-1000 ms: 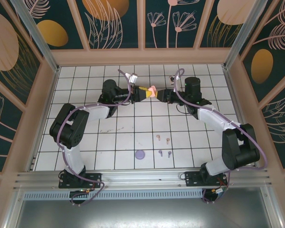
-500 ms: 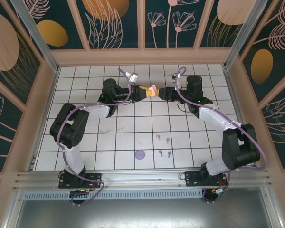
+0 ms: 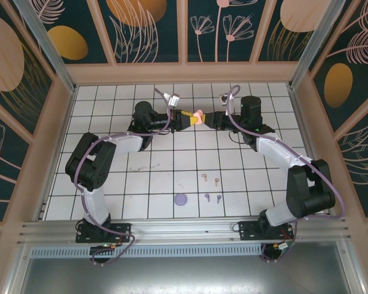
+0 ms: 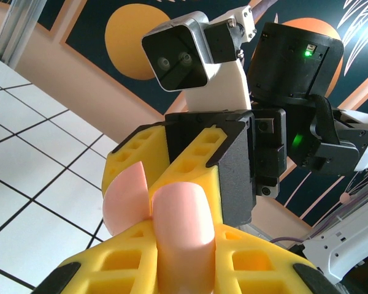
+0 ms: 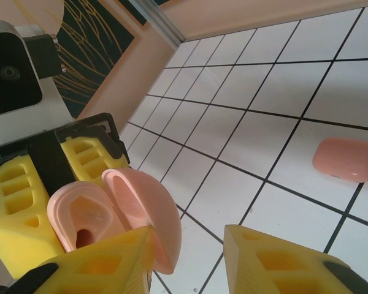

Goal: Insert wireless bluetooth earbuds into charging case

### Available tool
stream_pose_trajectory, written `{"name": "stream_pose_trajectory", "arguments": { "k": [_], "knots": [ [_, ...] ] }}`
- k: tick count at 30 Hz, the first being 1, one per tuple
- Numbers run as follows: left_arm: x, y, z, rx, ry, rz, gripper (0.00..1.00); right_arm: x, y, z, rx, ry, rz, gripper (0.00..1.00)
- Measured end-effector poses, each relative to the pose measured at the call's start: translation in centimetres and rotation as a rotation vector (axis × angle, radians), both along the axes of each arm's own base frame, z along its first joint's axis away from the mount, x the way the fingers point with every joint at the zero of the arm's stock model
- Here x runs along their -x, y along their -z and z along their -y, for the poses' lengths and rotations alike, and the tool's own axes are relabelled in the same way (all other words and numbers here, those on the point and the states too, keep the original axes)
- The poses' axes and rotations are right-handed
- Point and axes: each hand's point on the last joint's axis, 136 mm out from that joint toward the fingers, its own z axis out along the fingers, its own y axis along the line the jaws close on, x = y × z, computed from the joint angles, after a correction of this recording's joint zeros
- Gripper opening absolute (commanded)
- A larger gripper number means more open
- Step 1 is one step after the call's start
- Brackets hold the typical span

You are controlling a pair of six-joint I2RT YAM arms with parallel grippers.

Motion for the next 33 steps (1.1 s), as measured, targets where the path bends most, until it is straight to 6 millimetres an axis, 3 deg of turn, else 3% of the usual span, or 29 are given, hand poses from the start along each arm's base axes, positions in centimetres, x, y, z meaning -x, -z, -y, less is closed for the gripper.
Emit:
{"name": "stream_pose_trajectory", "arguments": {
  "k": [12,18,22,28,33],
  "knots": [
    [-0.3,0.4,0.1,-0.003,0.0,-0.007,0.0,0.2,0.4,-0.3,-0.004,-0.02,-0.014,0.18],
    [-0.3,0.4,0.1,-0.003,-0.005,-0.007,0.0,0.2,0.4,-0.6,-0.003,-0.026,-0.013,0.0],
    [-0.5,0.5,0.2,-0.004,-0.008,-0.01,0.0,0.2,0.5,-0.6,0.0,-0.025,-0.013,0.0],
    [-0.7,0.6,0.1,-0.005,-0.023,-0.011,0.3,0.0,0.6,-0.5,0.007,-0.011,-0.011,0.0],
    [-1.3,0.8,0.2,-0.009,-0.058,-0.003,0.45,-0.4,0.9,-0.6,0.029,0.027,-0.008,0.0]
  ]
}}
